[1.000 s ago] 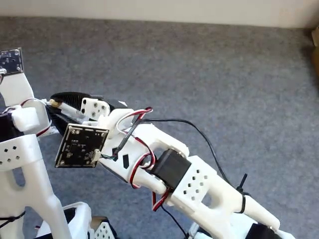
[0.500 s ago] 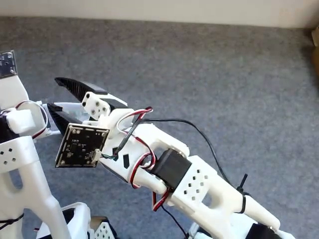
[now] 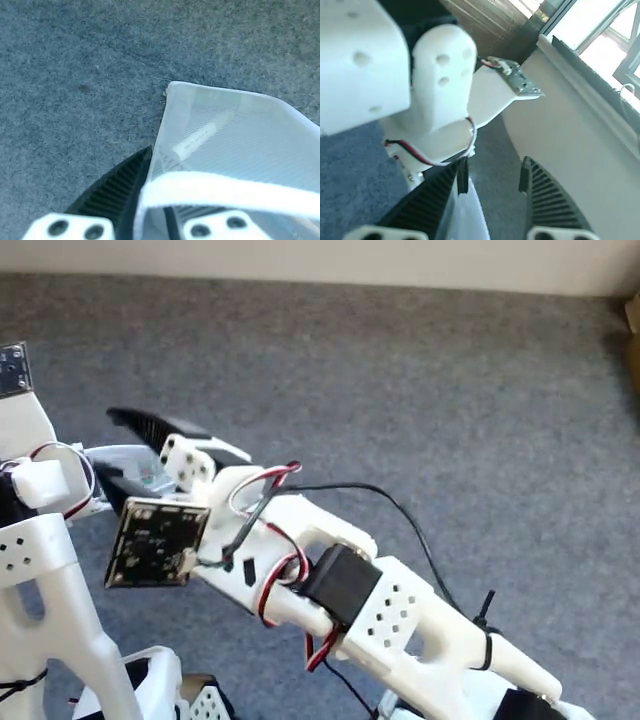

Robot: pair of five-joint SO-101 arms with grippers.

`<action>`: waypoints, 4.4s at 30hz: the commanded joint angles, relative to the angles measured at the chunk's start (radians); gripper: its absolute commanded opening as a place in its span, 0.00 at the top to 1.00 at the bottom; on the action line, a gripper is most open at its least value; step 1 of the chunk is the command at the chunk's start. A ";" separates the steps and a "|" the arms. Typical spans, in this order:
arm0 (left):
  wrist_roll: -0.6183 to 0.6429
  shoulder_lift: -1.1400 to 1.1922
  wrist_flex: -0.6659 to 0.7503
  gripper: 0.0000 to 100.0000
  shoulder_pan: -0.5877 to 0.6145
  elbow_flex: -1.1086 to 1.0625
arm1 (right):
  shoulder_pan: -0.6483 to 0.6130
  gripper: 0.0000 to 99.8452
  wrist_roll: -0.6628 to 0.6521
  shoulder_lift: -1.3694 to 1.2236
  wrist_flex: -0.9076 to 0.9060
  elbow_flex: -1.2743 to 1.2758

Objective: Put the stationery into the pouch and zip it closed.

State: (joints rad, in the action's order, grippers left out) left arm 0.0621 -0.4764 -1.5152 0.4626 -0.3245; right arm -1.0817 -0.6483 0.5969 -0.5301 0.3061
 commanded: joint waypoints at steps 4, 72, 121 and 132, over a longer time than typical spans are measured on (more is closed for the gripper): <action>0.006 0.033 0.017 0.99 0.016 -0.044 | -0.048 0.84 -0.008 0.151 -0.065 -0.015; 0.049 0.033 0.018 0.99 0.139 -0.033 | 0.251 0.84 0.319 0.524 -0.280 0.674; 0.046 0.033 0.018 0.99 0.137 -0.042 | 0.202 0.87 0.318 -0.645 -0.246 0.240; 0.046 0.033 0.018 0.99 0.137 -0.044 | 0.257 0.95 0.181 -0.680 -0.252 0.200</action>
State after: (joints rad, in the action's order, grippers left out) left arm 0.0990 -0.4764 -1.5136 0.5792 -0.3261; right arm -0.8592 -0.4273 -0.0813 -0.7879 0.5455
